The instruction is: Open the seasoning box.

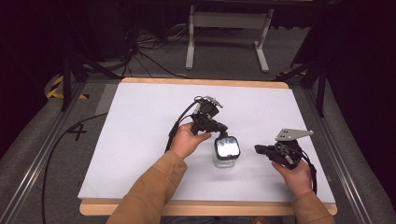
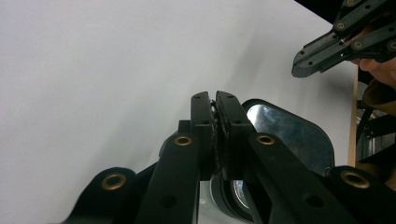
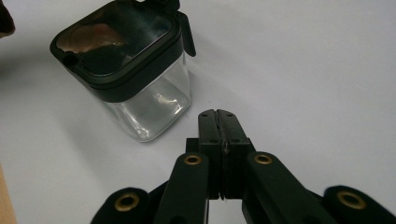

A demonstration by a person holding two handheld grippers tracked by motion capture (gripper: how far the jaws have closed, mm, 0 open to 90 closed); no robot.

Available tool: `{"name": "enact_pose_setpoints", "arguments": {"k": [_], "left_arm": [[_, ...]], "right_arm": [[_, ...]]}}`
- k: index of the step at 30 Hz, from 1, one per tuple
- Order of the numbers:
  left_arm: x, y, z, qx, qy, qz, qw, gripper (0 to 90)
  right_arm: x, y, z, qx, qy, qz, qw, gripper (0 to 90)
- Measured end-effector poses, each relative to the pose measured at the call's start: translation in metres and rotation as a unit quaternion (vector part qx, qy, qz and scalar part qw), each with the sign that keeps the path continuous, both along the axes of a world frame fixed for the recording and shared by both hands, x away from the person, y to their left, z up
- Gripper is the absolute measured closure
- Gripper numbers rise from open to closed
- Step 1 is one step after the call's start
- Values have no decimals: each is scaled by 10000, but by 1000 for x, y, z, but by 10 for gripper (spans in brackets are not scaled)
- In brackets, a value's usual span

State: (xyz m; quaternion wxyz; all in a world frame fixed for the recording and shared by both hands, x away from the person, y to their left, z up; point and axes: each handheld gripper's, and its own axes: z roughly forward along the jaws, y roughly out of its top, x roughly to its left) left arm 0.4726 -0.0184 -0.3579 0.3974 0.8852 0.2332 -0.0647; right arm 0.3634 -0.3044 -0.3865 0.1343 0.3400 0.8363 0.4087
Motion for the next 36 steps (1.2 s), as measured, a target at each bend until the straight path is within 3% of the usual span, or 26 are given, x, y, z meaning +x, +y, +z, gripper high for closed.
{"name": "enact_pose_setpoints", "arguments": {"k": [19,36], "left_arm": [[-1,-3,2,88,-36,10,10000,899],[2,-1,0,21,89,12,10000,900]], "right_arm": [[-3,12,0,-28,30,191,9998,894],[-11,31,6,-90,-58,649,9978,895]]}}
